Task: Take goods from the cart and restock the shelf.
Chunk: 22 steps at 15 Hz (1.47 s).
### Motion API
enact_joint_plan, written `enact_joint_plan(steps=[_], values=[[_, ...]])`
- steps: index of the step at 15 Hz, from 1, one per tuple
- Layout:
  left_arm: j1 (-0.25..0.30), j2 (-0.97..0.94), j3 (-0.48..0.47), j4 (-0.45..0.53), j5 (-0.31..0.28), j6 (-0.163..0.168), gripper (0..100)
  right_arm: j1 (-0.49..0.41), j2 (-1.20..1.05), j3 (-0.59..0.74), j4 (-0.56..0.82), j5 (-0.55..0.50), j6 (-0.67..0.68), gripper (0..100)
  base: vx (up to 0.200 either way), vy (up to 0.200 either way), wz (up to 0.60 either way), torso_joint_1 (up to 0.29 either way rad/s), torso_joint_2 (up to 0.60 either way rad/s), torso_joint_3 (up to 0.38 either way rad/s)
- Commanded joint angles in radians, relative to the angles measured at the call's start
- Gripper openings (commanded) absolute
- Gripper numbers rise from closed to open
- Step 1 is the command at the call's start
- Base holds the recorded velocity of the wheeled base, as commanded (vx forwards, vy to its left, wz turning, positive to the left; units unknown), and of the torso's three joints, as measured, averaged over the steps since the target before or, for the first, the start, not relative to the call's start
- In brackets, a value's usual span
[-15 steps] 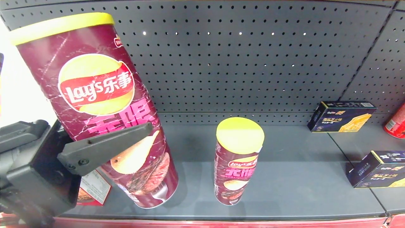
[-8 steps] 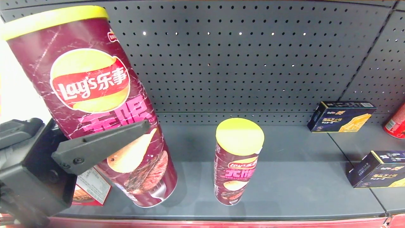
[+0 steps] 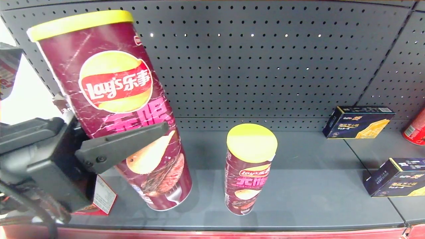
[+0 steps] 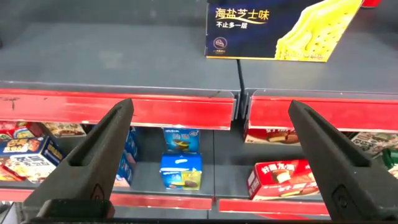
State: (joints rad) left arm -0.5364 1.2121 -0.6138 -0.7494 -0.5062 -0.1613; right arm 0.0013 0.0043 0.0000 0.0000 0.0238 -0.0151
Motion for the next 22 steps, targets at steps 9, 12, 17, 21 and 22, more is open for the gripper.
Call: enact_joint_plan(steps=[9, 12, 17, 21, 22], values=[[0.118, 0.363, -0.225, -0.048, -0.012, 0.088, 0, 0.0, 0.003, 0.0, 0.0, -0.001, 0.0, 100, 0.0, 0.0, 0.0, 0.0, 0.0, 0.0], [0.133, 0.455, -0.284, 0.018, -0.055, 0.201, 0, 0.0, 0.003, 0.0, 0.0, 0.001, 0.0, 100, 0.0, 0.0, 0.0, 0.0, 0.0, 0.0], [0.131, 0.639, -0.469, 0.025, -0.02, 0.226, 0, 0.0, 0.003, 0.0, 0.0, -0.001, 0.0, 100, 0.0, 0.0, 0.0, 0.0, 0.0, 0.0], [0.127, 0.751, -0.593, 0.018, -0.022, 0.221, 0, 0.0, 0.003, 0.0, 0.0, 0.001, 0.0, 100, 0.0, 0.0, 0.0, 0.0, 0.0, 0.0], [0.115, 0.776, -0.618, 0.016, -0.02, 0.22, 0, 0.0, 0.003, 0.0, 0.0, 0.001, 0.0, 100, 0.0, 0.0, 0.0, 0.0, 0.0, 0.0]])
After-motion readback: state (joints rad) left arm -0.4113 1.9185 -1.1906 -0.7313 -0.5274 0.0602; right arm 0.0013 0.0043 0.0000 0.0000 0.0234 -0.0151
